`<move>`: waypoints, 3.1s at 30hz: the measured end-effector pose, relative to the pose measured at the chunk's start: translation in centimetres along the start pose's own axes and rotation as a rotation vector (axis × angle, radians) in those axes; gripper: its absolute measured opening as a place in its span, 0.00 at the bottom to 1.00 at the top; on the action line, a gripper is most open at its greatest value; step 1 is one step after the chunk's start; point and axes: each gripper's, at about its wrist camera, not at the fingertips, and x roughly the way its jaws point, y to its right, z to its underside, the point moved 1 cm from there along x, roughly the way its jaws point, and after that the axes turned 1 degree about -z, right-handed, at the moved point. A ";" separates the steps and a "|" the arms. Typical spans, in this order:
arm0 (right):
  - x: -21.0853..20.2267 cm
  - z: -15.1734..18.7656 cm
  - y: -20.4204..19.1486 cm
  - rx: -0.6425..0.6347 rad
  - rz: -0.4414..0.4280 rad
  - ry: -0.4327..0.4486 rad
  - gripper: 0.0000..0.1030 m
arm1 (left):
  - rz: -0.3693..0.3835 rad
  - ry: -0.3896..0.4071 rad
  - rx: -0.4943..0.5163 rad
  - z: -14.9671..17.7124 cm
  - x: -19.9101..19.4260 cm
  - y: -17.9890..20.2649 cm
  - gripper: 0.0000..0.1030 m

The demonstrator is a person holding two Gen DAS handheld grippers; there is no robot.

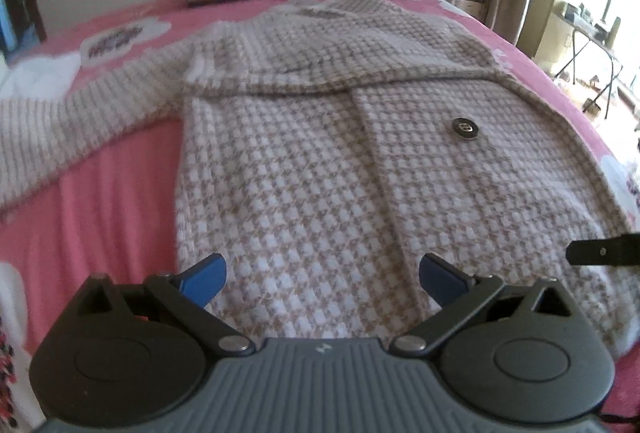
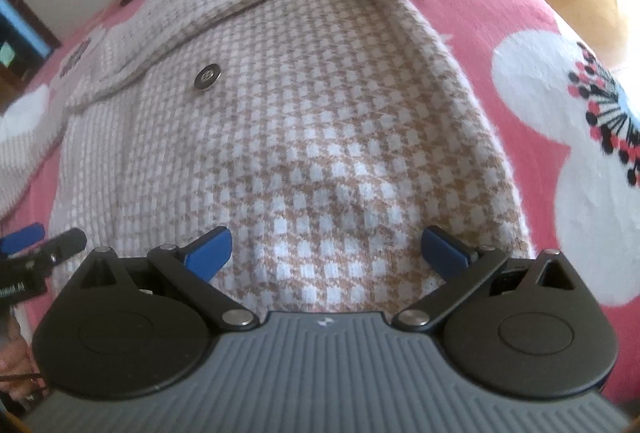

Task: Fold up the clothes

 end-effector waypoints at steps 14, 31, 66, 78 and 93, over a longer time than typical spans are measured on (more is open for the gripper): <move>-1.4 -4.2 -6.9 -0.303 0.003 0.162 0.96 | -0.085 -0.008 -0.126 -1.9 1.0 -4.8 1.00; 5.9 -10.9 -15.7 -0.528 -0.053 0.209 0.52 | -0.212 0.149 -0.221 -8.6 4.9 -9.5 1.00; 15.7 -8.2 -24.9 -1.284 0.216 0.346 0.08 | -0.280 0.210 -0.296 -13.8 12.7 -12.4 0.98; 16.4 -9.4 -24.6 -1.200 0.231 0.328 0.09 | -0.306 0.211 -0.283 -15.7 14.4 -12.8 0.98; 11.0 -18.6 -17.2 -0.577 -0.084 0.305 0.24 | -0.293 0.197 -0.259 -15.5 13.8 -12.9 0.98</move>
